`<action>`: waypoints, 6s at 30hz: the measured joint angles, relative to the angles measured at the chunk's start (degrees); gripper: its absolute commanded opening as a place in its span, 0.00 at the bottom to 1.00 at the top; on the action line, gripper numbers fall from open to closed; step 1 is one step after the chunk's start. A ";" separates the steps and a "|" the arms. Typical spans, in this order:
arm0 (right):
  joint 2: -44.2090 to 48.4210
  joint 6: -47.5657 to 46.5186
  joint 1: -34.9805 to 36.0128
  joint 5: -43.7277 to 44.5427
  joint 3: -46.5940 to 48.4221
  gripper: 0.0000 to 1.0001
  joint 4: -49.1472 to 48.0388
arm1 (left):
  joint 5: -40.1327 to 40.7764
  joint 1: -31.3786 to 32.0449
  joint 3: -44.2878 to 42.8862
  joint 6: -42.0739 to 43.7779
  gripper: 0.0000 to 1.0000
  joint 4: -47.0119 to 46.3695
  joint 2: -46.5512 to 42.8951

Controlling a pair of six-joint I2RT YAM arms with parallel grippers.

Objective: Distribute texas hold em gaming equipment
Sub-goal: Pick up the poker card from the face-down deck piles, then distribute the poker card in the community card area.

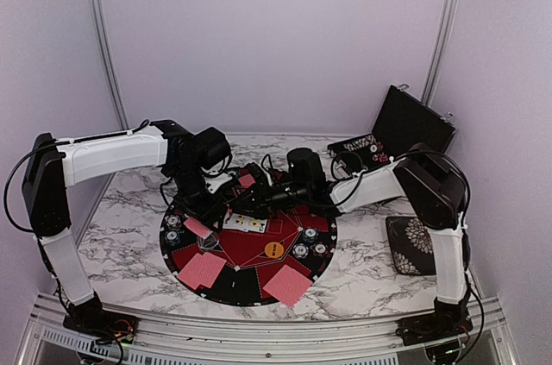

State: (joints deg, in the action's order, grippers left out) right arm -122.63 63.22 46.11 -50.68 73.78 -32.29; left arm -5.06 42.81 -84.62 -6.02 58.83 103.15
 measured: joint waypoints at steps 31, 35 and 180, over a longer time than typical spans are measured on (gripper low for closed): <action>-0.26 0.26 0.61 -0.17 1.42 0.06 0.22 | 0.00 -0.24 0.02 0.07 0.45 0.00 0.00; -0.26 0.44 0.61 -0.13 1.42 0.03 0.22 | 0.00 -0.24 0.02 0.07 0.45 0.00 0.00; 7.23 -26.23 -12.31 4.02 -1.05 0.68 28.44 | -0.55 -0.42 0.81 0.11 0.45 -0.02 -0.98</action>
State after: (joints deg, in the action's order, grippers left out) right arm -115.39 36.99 33.80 -46.65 72.73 -3.86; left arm -5.61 42.39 -83.81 -5.91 58.81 102.17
